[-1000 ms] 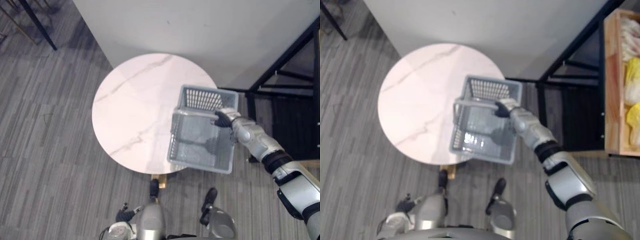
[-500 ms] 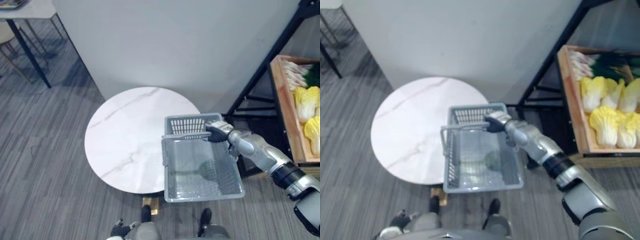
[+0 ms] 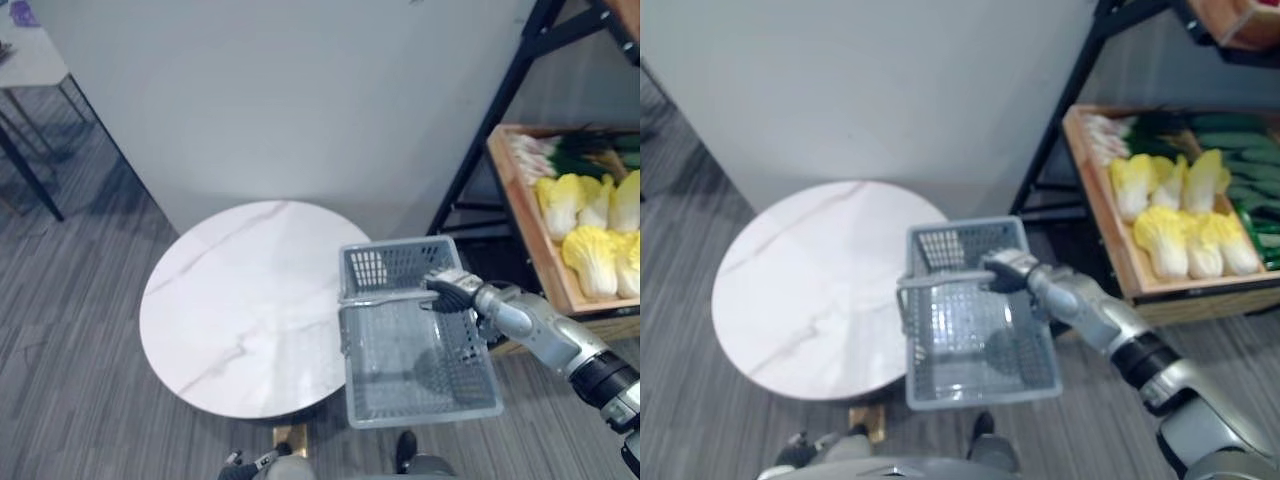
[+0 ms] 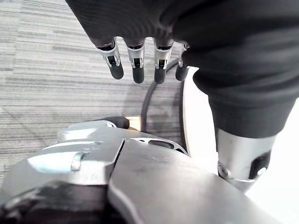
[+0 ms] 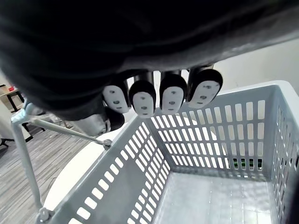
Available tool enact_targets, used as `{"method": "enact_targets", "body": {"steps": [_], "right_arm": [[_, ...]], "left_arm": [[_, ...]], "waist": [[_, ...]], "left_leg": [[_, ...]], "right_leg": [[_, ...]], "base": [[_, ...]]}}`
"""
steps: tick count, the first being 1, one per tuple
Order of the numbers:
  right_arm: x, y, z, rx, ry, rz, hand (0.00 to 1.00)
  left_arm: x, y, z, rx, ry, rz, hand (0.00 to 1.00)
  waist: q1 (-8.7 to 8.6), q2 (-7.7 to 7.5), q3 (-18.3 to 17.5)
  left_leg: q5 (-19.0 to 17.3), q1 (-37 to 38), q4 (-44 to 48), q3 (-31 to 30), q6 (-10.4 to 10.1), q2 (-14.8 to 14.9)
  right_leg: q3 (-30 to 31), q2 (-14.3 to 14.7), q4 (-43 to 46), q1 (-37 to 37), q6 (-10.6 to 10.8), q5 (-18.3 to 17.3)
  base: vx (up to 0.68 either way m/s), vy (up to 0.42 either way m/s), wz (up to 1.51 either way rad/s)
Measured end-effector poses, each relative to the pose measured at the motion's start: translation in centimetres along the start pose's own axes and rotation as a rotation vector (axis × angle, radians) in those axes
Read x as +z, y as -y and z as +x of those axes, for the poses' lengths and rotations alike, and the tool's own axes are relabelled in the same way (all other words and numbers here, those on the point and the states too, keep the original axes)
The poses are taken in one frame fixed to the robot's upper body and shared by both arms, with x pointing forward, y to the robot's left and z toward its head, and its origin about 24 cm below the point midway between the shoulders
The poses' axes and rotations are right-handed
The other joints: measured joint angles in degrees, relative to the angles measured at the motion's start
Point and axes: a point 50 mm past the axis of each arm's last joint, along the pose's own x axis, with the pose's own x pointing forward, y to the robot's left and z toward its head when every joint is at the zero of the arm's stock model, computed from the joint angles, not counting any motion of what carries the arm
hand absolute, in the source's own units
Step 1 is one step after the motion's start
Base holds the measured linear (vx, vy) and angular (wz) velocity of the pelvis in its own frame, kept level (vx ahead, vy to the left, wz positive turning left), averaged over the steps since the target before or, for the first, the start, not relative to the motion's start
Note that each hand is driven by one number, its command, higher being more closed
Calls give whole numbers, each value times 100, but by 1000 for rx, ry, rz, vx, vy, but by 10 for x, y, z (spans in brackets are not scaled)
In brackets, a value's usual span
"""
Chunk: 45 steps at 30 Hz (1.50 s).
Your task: Pick vegetable in the basket
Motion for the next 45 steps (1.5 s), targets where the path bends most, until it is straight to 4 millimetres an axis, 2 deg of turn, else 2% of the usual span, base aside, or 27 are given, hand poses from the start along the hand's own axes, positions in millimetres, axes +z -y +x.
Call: {"method": "enact_targets", "body": {"steps": [2,5,7,8,9,10,11,12,13,19,20,21,22,23,25,26,27,30,31,33,34,35,38,40,41,44,45], "right_arm": [[-1,-2,-9,-27,-9,24,100],[-1,3,-19,-60,-13,21,100],[2,9,-22,-78,-3,-2,100],[2,9,-23,-75,-3,-6,100],[5,9,-20,-75,3,-11,100],[8,8,-18,-67,20,-20,100],[8,7,-18,-62,23,-20,100],[8,7,-18,-63,23,-21,100],[10,11,-16,-75,32,-31,100],[18,36,-5,-138,78,-90,100],[20,36,-4,-138,82,-116,100],[20,34,-3,-134,81,-131,100],[20,33,-3,-131,82,-133,100],[21,30,-2,-117,83,-150,100],[22,25,-2,-97,85,-162,100],[21,24,-3,-93,80,-170,100],[18,21,-5,-87,69,-162,100],[15,8,-10,-66,52,-130,100],[15,2,-12,-58,47,-112,100],[14,-2,-13,-56,43,-109,100],[15,-3,-12,-57,43,-117,100],[15,-2,-12,-67,42,-121,100],[15,-1,-7,-85,42,-109,100],[16,-3,-5,-86,45,-101,100],[15,-2,-5,-85,44,-107,100],[11,0,-6,-80,29,-119,100],[9,1,-5,-79,23,-118,100]], "left_arm": [[-1,-1,0,2,-7,1,0],[2,-6,1,13,2,14,0],[9,-14,3,23,24,76,0],[8,-12,3,15,16,100,0],[8,-9,3,6,12,127,0],[6,-10,4,8,-3,129,0],[5,-10,4,7,-11,133,0],[2,-10,3,6,-20,140,0],[-3,-11,2,1,-33,163,0],[2,-8,4,-41,-36,211,0],[5,-8,5,-44,-28,215,0],[7,-6,6,-51,-20,228,0],[7,-5,6,-52,-20,227,0],[9,-1,6,-61,-16,225,0],[7,7,5,-82,-19,238,0],[7,14,4,-104,-18,260,0],[7,16,4,-107,-20,263,0],[7,16,4,-108,-18,260,0],[9,15,4,-104,-9,254,0],[8,17,4,-104,-5,241,0],[6,18,3,-93,-5,204,0],[3,21,1,-88,-15,165,0],[-7,25,-2,-84,-35,112,0],[-9,20,-3,-71,-35,108,0],[-7,20,-2,-70,-26,107,0],[-2,18,-1,-62,-6,103,0],[0,22,-1,-71,3,106,0]], "waist": [[-33,-18,1],[-72,-174,-5],[-294,-380,-10],[-308,-294,-17],[-290,-151,26],[-262,-24,65],[-248,21,89],[-232,44,99],[-147,-1,49],[-92,-26,-107],[-89,-75,-153],[-74,-51,-166],[-75,-38,-180],[-73,59,-218],[-67,295,-344],[-139,428,-349],[-185,515,-373],[-193,553,-373],[-180,551,-369],[-143,517,-325],[-98,525,-302],[-40,561,-285],[11,614,-259],[0,652,-278],[1,571,-245],[-2,538,-158],[-6,602,-85]], "left_leg": [[-107,65,128,107,-4,2],[-338,-225,602,400,183,-166],[-603,-685,1250,786,521,-577],[-636,-611,1035,997,691,-598],[-539,-504,755,1448,891,-430],[-541,-427,738,1851,916,-208],[-502,-195,562,2256,978,-130],[-480,-78,456,2470,1004,-130],[-480,185,264,3047,1055,-132],[-167,83,-75,4701,1054,-119],[-113,7,-38,4963,1062,-78],[-68,-101,118,5291,1096,47],[-59,-128,157,5338,1112,82],[-39,-181,327,5528,1138,244],[13,-252,559,5742,1156,501],[69,-256,691,5749,1148,666],[141,-259,864,5718,1147,872],[373,-266,1409,5434,1084,1323],[684,-338,1663,5034,1029,1468],[1064,-457,1835,4228,861,1469],[1142,-626,1915,3326,767,1320],[815,-644,1765,2284,448,870],[500,-529,1054,708,392,42],[355,-263,547,234,305,-95],[320,-275,482,37,254,-127],[317,-458,475,-16,258,-246],[300,-457,469,-71,262,-271]], "right_leg": [[141,-19,177,-45,14,-46],[551,-196,249,-453,198,74],[858,-464,-390,-737,287,81],[624,-481,-705,-648,235,-229],[202,-486,-359,-792,-231,-274],[-306,-380,1018,-1144,-796,-202],[-810,-409,2084,-1077,-1036,-381],[-1013,-450,2370,-925,-1106,-455],[-1351,-538,2734,-502,-1204,-523],[-1841,-1121,2776,283,-1170,-509],[-1984,-1210,2487,405,-1020,-414],[-2246,-1199,1848,516,-535,-448],[-2305,-1163,1711,532,-455,-499],[-2490,-995,1183,644,-286,-611],[-2518,-669,535,767,-238,-625],[-2562,-480,206,903,-228,-619],[-2623,-296,-72,1042,-213,-611],[-2602,-7,-410,1234,-212,-610],[-2431,27,-464,1219,-213,-610],[-2123,-5,-463,1131,-220,-609],[-1782,-60,-463,1082,-234,-603],[-1402,-149,-438,954,-275,-572],[-676,10,-424,671,-315,-447],[-368,167,-358,502,-276,-420],[-234,218,-413,399,-228,-342],[-172,128,-661,297,-163,-96],[-164,116,-664,292,-153,-60]], "base": [[-49,29,-33],[-146,126,-67],[-271,214,-96],[-242,279,-127],[-208,266,-165],[-211,314,-206],[-165,244,-180],[-154,274,-212],[-108,161,-183],[-180,40,-166],[-176,-170,-134],[-135,-161,-114],[-92,-234,-102],[-41,-234,-82],[-41,-303,-73],[-69,-352,-28],[-83,-338,-18],[-95,-212,-28],[-121,-196,-43],[-122,-178,-77],[-112,-106,-136],[-78,-20,-144],[-53,90,-141],[-4,89,-81],[-18,40,-41],[-56,64,-10],[-71,51,3]]}}
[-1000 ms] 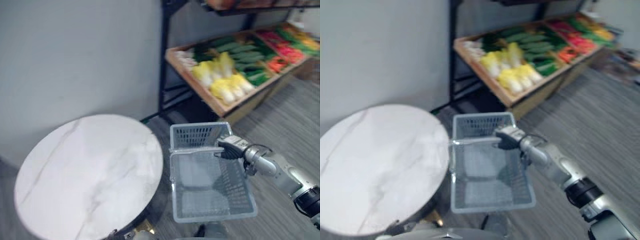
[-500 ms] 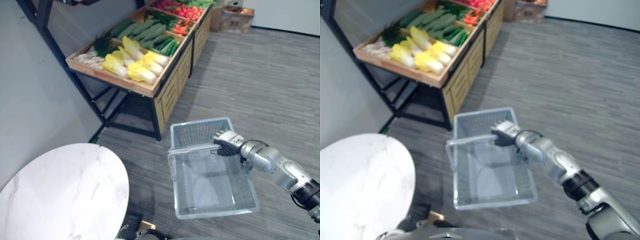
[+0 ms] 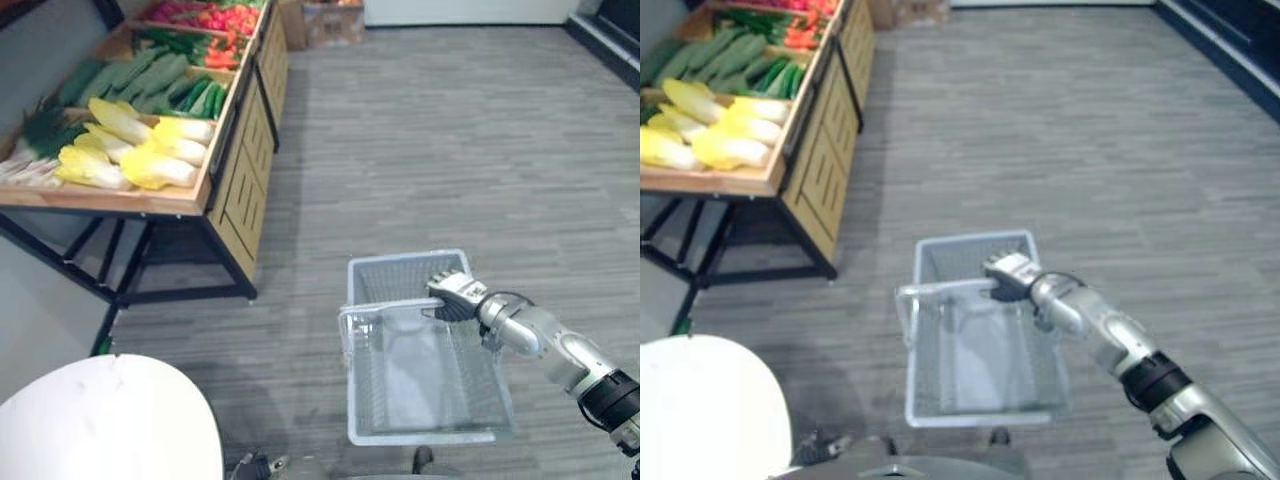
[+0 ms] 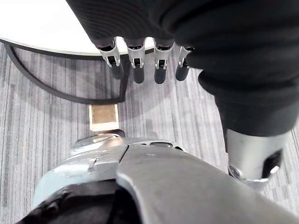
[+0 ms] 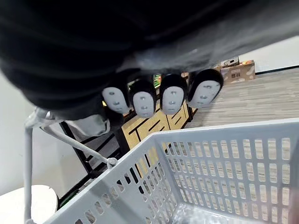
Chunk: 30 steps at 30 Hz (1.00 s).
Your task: Pick vegetable in the basket
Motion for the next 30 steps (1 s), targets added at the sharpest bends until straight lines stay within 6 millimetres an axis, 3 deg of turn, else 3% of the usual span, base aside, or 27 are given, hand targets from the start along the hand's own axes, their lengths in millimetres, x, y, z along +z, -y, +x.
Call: {"method": "enact_targets", "body": {"steps": [3,5,9,12,13,15,16,18,19,21,22,24,26,28,29,30], "right_arm": [[-1,0,0,-1,3,-1,100],[-2,0,0,1,2,0,100],[-2,-1,0,2,0,3,100],[-6,-4,-5,-2,-27,16,100],[-9,-4,-8,-10,-43,22,100],[-11,-3,-9,-16,-58,25,100],[-11,-4,-10,-17,-69,25,100],[-12,-5,-11,-28,-80,21,100],[-12,-4,-12,-44,-88,29,100],[-8,-5,-9,-75,-82,59,100],[-7,-5,-7,-91,-79,66,100],[-6,0,-6,-133,-78,79,100],[-5,2,-6,-146,-71,76,100],[-5,3,-6,-146,-72,75,100],[-5,3,-6,-147,-71,75,100],[-6,5,-7,-152,-73,69,100]], "left_arm": [[5,8,0,-23,22,15,0],[5,10,0,-33,26,41,0],[9,7,1,-37,41,85,0],[10,3,2,-39,47,104,0],[11,0,2,-37,50,116,0],[11,0,2,-39,49,130,0],[11,0,2,-45,49,145,0],[9,-1,2,-49,44,169,0],[11,-4,3,-47,47,179,0],[14,-8,4,-38,53,183,0],[15,-10,4,-33,51,186,0],[17,-10,5,-31,51,187,0],[18,-9,5,-34,50,194,0],[18,-9,5,-35,52,204,0],[18,-9,5,-35,52,206,0],[16,-10,5,-33,44,208,0]], "waist": [[7,228,56],[-5,278,58],[-2,156,118],[51,18,120],[53,-67,166],[19,-94,206],[-19,-81,228],[-48,-70,276],[-44,-161,347],[-93,-224,407],[-98,-262,429],[-145,-255,442],[-200,-245,449],[-204,-319,483],[-201,-368,474],[-211,-283,480]], "left_leg": [[-69,27,-237,-40,-6,22],[-69,116,-538,-57,-6,32],[-107,319,-843,-116,17,-55],[-212,324,-859,-30,123,-229],[-268,357,-885,-42,204,-404],[-332,470,-950,-93,288,-495],[-358,546,-974,-118,328,-509],[-410,814,-991,-174,395,-531],[-472,980,-994,-221,473,-521],[-582,1102,-937,-363,576,-495],[-628,1101,-917,-442,591,-470],[-751,1038,-879,-573,590,-414],[-874,1038,-881,-721,523,-422],[-1116,1240,-845,-865,327,-423],[-1225,1312,-835,-938,264,-427],[-1509,1392,-737,-1111,137,-327]], "right_leg": [[24,70,-1,-115,13,79],[48,121,-11,-192,32,123],[128,88,2,-192,83,164],[264,-93,244,-372,148,100],[352,-271,743,-616,235,-113],[425,-411,1395,-847,275,-210],[538,-434,2333,-1247,166,-134],[578,-463,3387,-1617,-357,233],[656,-518,3941,-1793,-447,518],[667,-500,4359,-2042,-426,299],[624,-426,4222,-2114,-476,37],[400,-268,3110,-2211,-486,34],[311,-269,1461,-2179,-211,261],[319,-294,352,-2077,-161,295],[320,-286,272,-2059,-165,288],[369,-237,489,-2060,-119,695]], "base": [[-98,18,-3],[-86,0,-7],[-57,41,-9],[-36,97,-13],[-1,132,-11],[-1,119,-9],[4,112,-1],[55,127,12],[119,79,20],[133,32,27],[152,-1,30],[213,-39,33],[321,-127,47],[488,-244,49],[518,-320,57],[555,-341,58]]}}
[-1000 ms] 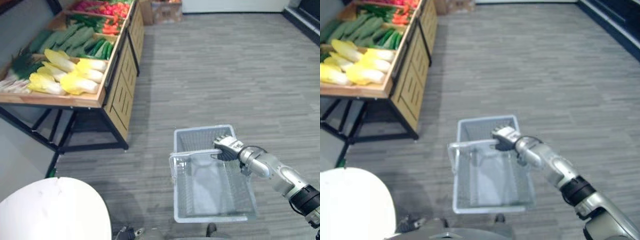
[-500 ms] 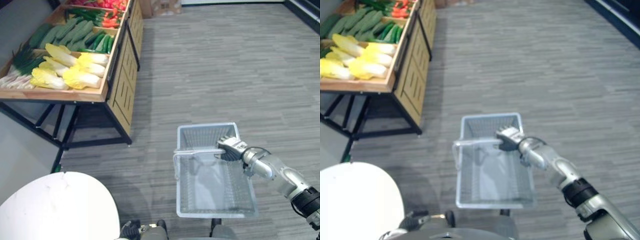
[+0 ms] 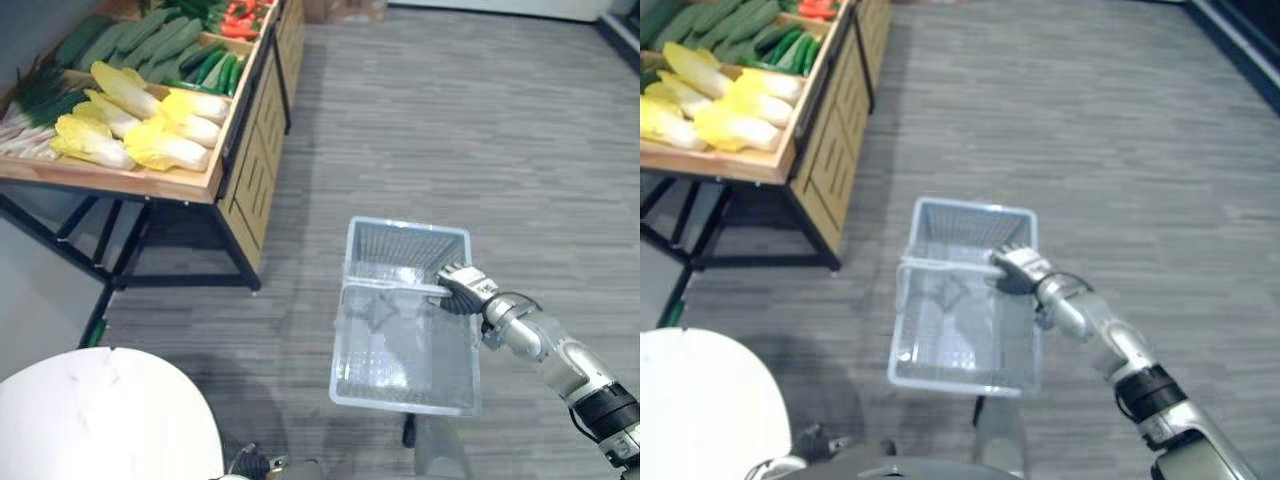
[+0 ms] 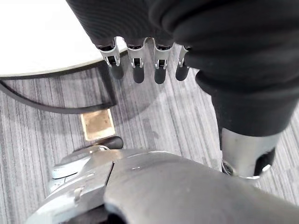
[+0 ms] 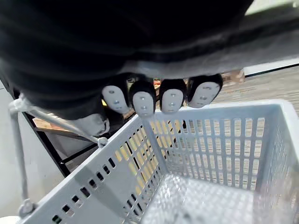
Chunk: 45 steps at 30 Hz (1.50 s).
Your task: Pick vegetable in the basket
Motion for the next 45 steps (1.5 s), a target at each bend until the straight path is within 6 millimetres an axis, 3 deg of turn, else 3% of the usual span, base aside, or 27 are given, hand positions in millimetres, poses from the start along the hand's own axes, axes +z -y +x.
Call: {"method": "enact_targets", "body": {"steps": [1,2,3,6,7,8,9,10,12,14,16,19,20,21,22,26,29,31,32,33,34,35,36,38,41,44,45], "right_arm": [[-4,4,-2,-16,-18,-3,100],[-6,8,-3,-20,-25,-15,100],[-8,10,-4,-21,-30,-24,100],[-11,11,-7,-31,-48,-18,100],[-13,11,-9,-34,-61,-15,100],[-17,7,-12,-27,-92,-5,100],[-18,4,-15,-21,-106,5,100],[-18,2,-16,-19,-113,11,100],[-18,-4,-18,-9,-122,28,100],[-17,-5,-17,-11,-121,36,100],[-14,-8,-16,-4,-113,41,100],[-11,-11,-15,2,-96,51,100],[-11,-13,-16,7,-98,56,100],[-8,-22,-16,11,-105,97,100],[-6,-26,-18,19,-102,108,100],[-6,-30,-19,57,-100,107,100],[-4,-33,-19,66,-89,114,100],[-2,-39,-20,77,-89,131,100],[1,-48,-19,88,-96,164,100],[3,-51,-18,90,-95,172,100],[4,-53,-18,93,-98,180,100],[3,-53,-19,93,-100,179,100],[3,-54,-19,96,-102,180,100],[3,-55,-21,100,-105,182,100],[1,-54,-21,99,-110,179,100],[1,-50,-17,89,-99,169,100],[1,-48,-16,86,-96,164,100]], "left_arm": [[0,12,-1,-33,0,0,0],[2,21,-1,-52,3,-3,0],[3,24,-2,-59,5,-20,0],[2,22,-2,-46,0,-49,0],[3,21,-1,-41,4,-61,0],[5,20,-1,-32,14,-75,0],[7,18,-1,-23,20,-87,0],[9,17,-1,-12,29,-101,0],[15,14,0,31,49,-189,0],[18,12,0,41,61,-223,0],[19,11,0,44,62,-247,0],[10,14,-2,42,31,-255,0],[-2,18,-5,37,-3,-261,0],[-7,18,-6,39,-20,-263,0],[-5,15,-6,47,-14,-260,0],[3,10,-3,64,12,-280,0],[-4,7,-5,70,-7,-268,0],[-14,4,-7,77,-38,-262,0],[-26,2,-10,79,-67,-234,0],[-28,1,-11,76,-75,-211,0],[-32,0,-11,69,-87,-169,0],[-33,0,-11,69,-94,-164,0],[-33,-1,-11,70,-103,-157,0],[-27,-5,-8,77,-91,-147,0],[-12,-7,-4,80,-52,-144,0],[-12,-8,-4,84,-46,-163,0],[-13,-9,-4,87,-51,-169,0]], "waist": [[8,321,-65],[44,561,-158],[119,634,-176],[57,612,-174],[42,608,-172],[77,572,-149],[119,499,-104],[169,492,-99],[306,441,-68],[436,420,-55],[588,376,-29],[573,407,-49],[581,556,-126],[630,416,-150],[647,296,-191],[800,242,-188],[837,115,-298],[815,-19,-305],[773,-120,-308],[733,-175,-311],[664,-239,-295],[643,-239,-291],[568,-215,-279],[419,-181,-276],[368,-93,-242],[487,-67,-273],[519,-59,-270]], "left_leg": [[-146,38,57,-129,45,326],[-72,16,203,-308,21,525],[166,-121,574,-510,-52,665],[833,-567,1769,-764,-109,760],[1450,-831,2506,-837,-319,749],[2432,-1115,3300,-884,-427,709],[2879,-1351,3899,-857,-560,709],[2713,-1563,4432,-765,-505,733],[1791,-2376,5549,-261,-155,687],[1294,-2892,5445,121,195,596],[1035,-3264,4729,482,229,456],[1359,-3279,1900,621,240,118],[1908,-3126,727,591,181,144],[2390,-3031,782,675,409,6],[2255,-3123,890,682,420,-72],[1638,-3329,1876,1310,902,-84],[1365,-2862,1319,1423,920,-382],[1364,-2312,759,1424,975,-651],[1338,-1741,365,1315,1002,-803],[1317,-1553,275,1236,1022,-846],[1263,-1248,213,1036,1095,-920],[1225,-1107,203,941,1111,-930],[1186,-819,156,744,1144,-924],[1160,-416,-12,225,1138,-880],[945,-179,20,-431,1012,-694],[417,-200,455,-930,720,-429],[269,-203,565,-1026,670,-381]], "right_leg": [[-168,265,550,-146,25,27],[-271,407,913,-284,-127,-176],[-359,525,1246,-311,-308,-441],[-663,589,1489,8,-472,-899],[-743,612,1427,347,-501,-1102],[-782,628,1257,781,-555,-1244],[-790,647,1019,1152,-579,-1308],[-787,658,847,1386,-575,-1344],[-756,685,319,2117,-611,-1366],[-710,680,7,2526,-604,-1431],[-653,619,-89,2815,-481,-1583],[-633,502,-103,3205,-148,-1979],[-569,604,-178,3408,-51,-2162],[-466,515,-268,3578,-64,-2236],[-382,468,-285,3562,-76,-2221],[-225,358,-134,3729,28,-1611],[-23,107,1016,3343,20,-1590],[319,-125,2811,2619,637,-1116],[769,-91,4253,2021,1064,102],[860,-54,4841,1784,1093,314],[847,-20,5855,1328,838,139],[788,6,6172,1142,608,-24],[611,26,6416,854,28,-420],[311,10,5932,429,-427,-1043],[280,51,3709,250,-467,-1217],[885,118,1395,258,-201,-1004],[995,104,1157,250,-157,-986]], "base": [[686,-402,53],[704,-392,19],[570,-333,1],[544,-292,23],[606,-277,27],[698,-280,25],[544,-195,11],[499,-165,-3],[448,-127,-9],[370,-17,-16],[351,76,-22],[416,194,-15],[562,299,-16],[476,254,-6],[557,225,19],[428,179,24],[301,167,15],[319,144,19],[366,141,25],[455,119,55],[319,31,57],[411,6,80],[421,-27,82],[500,-85,131],[348,-153,118],[419,-317,92],[411,-397,78]]}}
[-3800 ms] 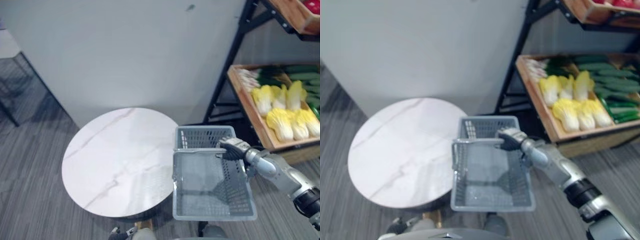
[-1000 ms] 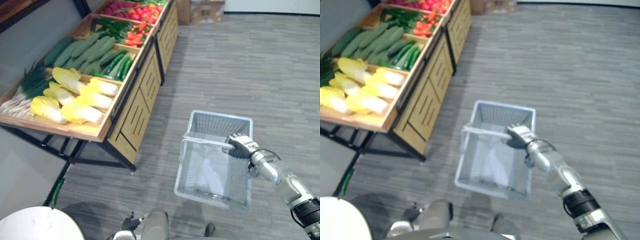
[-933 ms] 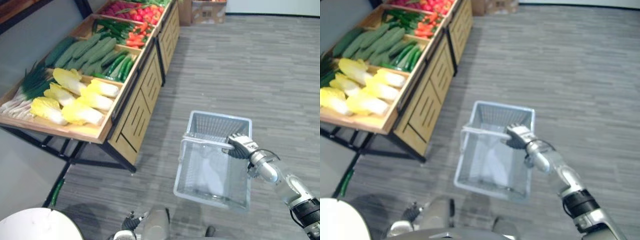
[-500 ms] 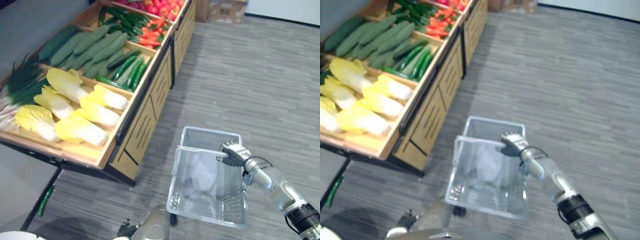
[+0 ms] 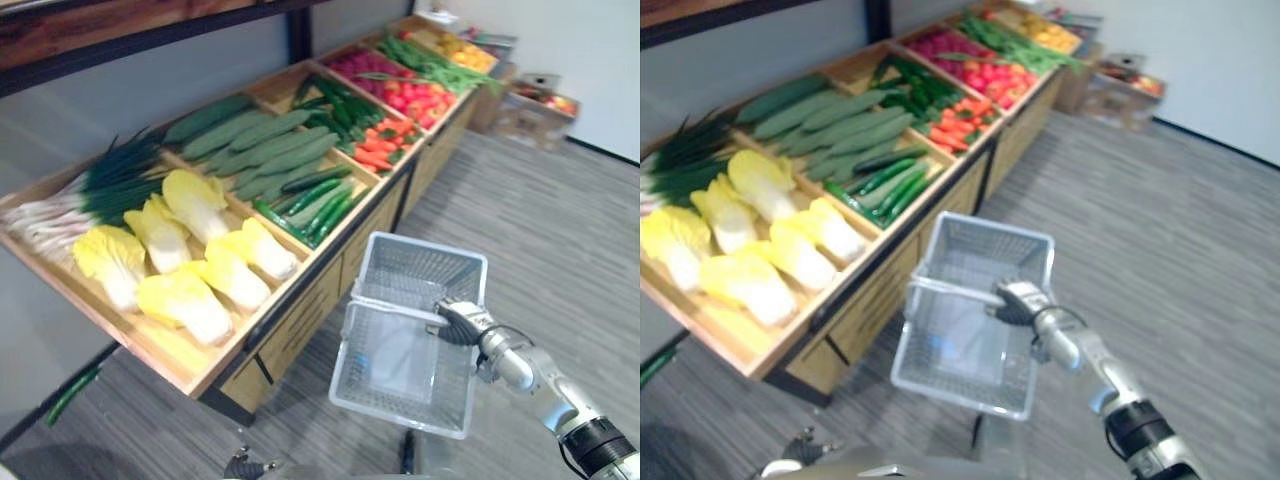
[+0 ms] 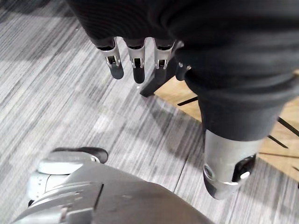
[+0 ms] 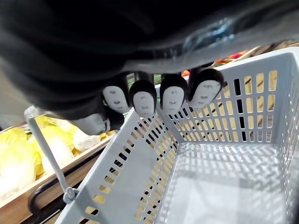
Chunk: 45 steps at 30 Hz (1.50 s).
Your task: Pick vegetable in the basket
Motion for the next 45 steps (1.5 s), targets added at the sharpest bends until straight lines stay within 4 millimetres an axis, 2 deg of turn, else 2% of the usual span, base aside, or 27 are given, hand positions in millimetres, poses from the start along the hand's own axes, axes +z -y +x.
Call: {"method": "enact_targets", "body": {"steps": [2,3,4,5,6,7,9,10,11,12,13,14,16,19,21,22,24,26,29,31,32,33,35,37,38,43,45], "right_arm": [[1,3,1,-1,12,-14,100],[-1,5,-1,6,8,-28,100],[-5,5,-3,13,-5,-38,100],[-10,6,-8,30,-21,-60,100],[-12,8,-9,37,-28,-71,100],[-12,6,-9,53,-31,-69,100],[-16,4,-11,70,-43,-76,100],[-21,2,-15,93,-62,-82,100],[-27,-5,-23,121,-93,-74,100],[-30,-10,-28,131,-111,-63,100],[-34,-16,-36,135,-142,-39,100],[-40,-18,-45,124,-182,-21,100],[-47,-21,-59,99,-242,17,100],[-56,-17,-76,53,-303,17,100],[-59,-32,-81,67,-365,67,100],[-59,-35,-81,67,-369,80,100],[-55,-42,-77,55,-371,115,100],[-54,-44,-75,44,-374,129,100],[-58,-41,-77,-6,-404,159,100],[-64,-40,-80,-39,-444,180,100],[-69,-39,-88,-55,-480,184,100],[-73,-38,-92,-62,-500,186,100],[-85,-41,-98,-60,-558,198,100],[-92,-44,-104,-55,-598,211,100],[-98,-46,-107,-50,-630,220,100],[-117,-65,-135,-66,-819,321,100],[-120,-82,-156,-62,-913,384,100]], "left_arm": [[-11,-2,-2,7,-34,-13,0],[-19,-9,-3,31,-61,-35,0],[-22,-5,-4,23,-76,-41,0],[-26,5,-6,-2,-94,-57,0],[-25,12,-7,-13,-96,-86,0],[-29,18,-9,-15,-111,-126,0],[-31,19,-9,0,-122,-171,0],[-31,17,-9,10,-124,-184,0],[-31,14,-9,31,-123,-214,0],[-31,11,-9,44,-124,-221,0],[-30,6,-8,58,-119,-215,0],[-27,8,-7,54,-107,-209,0],[-20,6,-6,55,-80,-198,0],[-13,12,-4,35,-67,-173,0],[-10,15,-4,21,-62,-127,0],[-10,15,-4,20,-62,-127,0],[-12,13,-4,27,-67,-129,0],[-13,9,-4,41,-68,-132,0],[-18,9,-5,44,-87,-144,0],[-25,6,-6,56,-108,-154,0],[-25,2,-6,65,-107,-150,0],[-23,0,-5,70,-100,-148,0],[-17,-12,-3,109,-84,-165,0],[-13,-19,-1,144,-75,-184,0],[-7,-25,0,178,-56,-221,0],[26,-53,3,324,59,-402,0],[56,-65,-1,372,197,-470,0]], "waist": [[21,-53,-43],[11,-76,-149],[-1,56,-190],[20,264,-315],[56,404,-381],[28,415,-391],[-35,482,-463],[-98,462,-457],[-173,359,-426],[-198,259,-412],[-236,180,-419],[-329,173,-408],[-418,204,-443],[-509,284,-461],[-505,409,-419],[-499,456,-412],[-450,626,-373],[-461,613,-295],[-466,368,-252],[-474,370,-293],[-511,284,-280],[-539,277,-288],[-613,65,-272],[-637,-38,-266],[-632,-77,-255],[-639,-30,-256],[-636,-11,-252]], "left_leg": [[-570,-44,380,-430,-204,93],[-942,-21,518,-793,-348,254],[-986,-24,491,-910,-385,402],[-847,-146,481,-1159,-436,625],[-491,-305,545,-1253,-522,694],[-77,-468,603,-1367,-579,777],[478,-797,796,-1309,-562,938],[843,-943,893,-1137,-558,992],[1416,-1088,985,-664,-570,1078],[1637,-1129,992,-337,-582,1137],[1727,-1255,998,540,-554,1241],[1956,-1477,960,1579,-345,1343],[2265,-1472,661,2630,-284,1508],[2475,-1458,-149,2928,-442,1350],[2474,-1308,-843,2906,-521,1243],[2439,-1264,-946,2902,-567,1234],[2086,-1185,-1209,2916,-867,1190],[2055,-1185,-1241,2901,-869,1059],[2032,-1192,-1408,2891,-889,704],[2047,-1167,-1411,2920,-813,643],[2028,-1157,-1422,2914,-784,556],[2025,-1144,-1428,2913,-779,512],[2002,-1073,-1467,2940,-742,382],[1972,-1011,-1467,2972,-695,322],[1957,-944,-1467,3035,-671,310],[2019,-972,-1474,3060,-588,364],[2026,-971,-1475,2896,-580,407]], "right_leg": [[310,-151,-522,32,130,49],[335,-185,-315,62,733,406],[183,-83,-126,44,874,430],[-131,42,186,-66,776,135],[-324,44,418,-117,621,-39],[-630,-4,632,-76,523,-164],[-1194,-78,767,86,283,-317],[-1494,-127,726,296,178,-379],[-1854,-230,575,658,109,-419],[-2018,-276,478,844,84,-431],[-2367,-346,309,1178,42,-457],[-2765,-333,210,1428,41,-457],[-3209,-337,-50,1751,27,-466],[-3645,-257,-472,1814,29,-466],[-3795,-128,-658,1805,145,-366],[-3803,-118,-659,1806,162,-355],[-3642,-96,-650,1693,321,-304],[-3305,-104,-751,1665,369,-228],[-2904,-345,-815,1445,403,-211],[-2734,-347,-845,1417,451,-180],[-2632,-395,-854,1417,453,-178],[-2570,-420,-843,1413,464,-171],[-2326,-502,-691,1326,461,-169],[-2134,-546,-512,1267,423,-146],[-1994,-544,-420,1228,423,-145],[-1791,-346,-744,1279,409,23],[-1902,-258,-1058,1478,437,103]], "base": [[485,-533,102],[439,-567,116],[516,-650,126],[328,-402,95],[404,-497,118],[308,-399,104],[390,-436,137],[438,-466,182],[326,-372,151],[253,-307,159],[182,-245,161],[152,-207,165],[82,-128,149],[-18,-16,93],[-146,107,42],[-194,197,30],[-172,202,4],[-193,174,5],[-100,160,-4],[1,129,-24],[1,100,-8],[30,107,11],[44,78,-3],[68,47,-13],[102,29,-26],[116,-7,-19],[115,-36,13]]}}
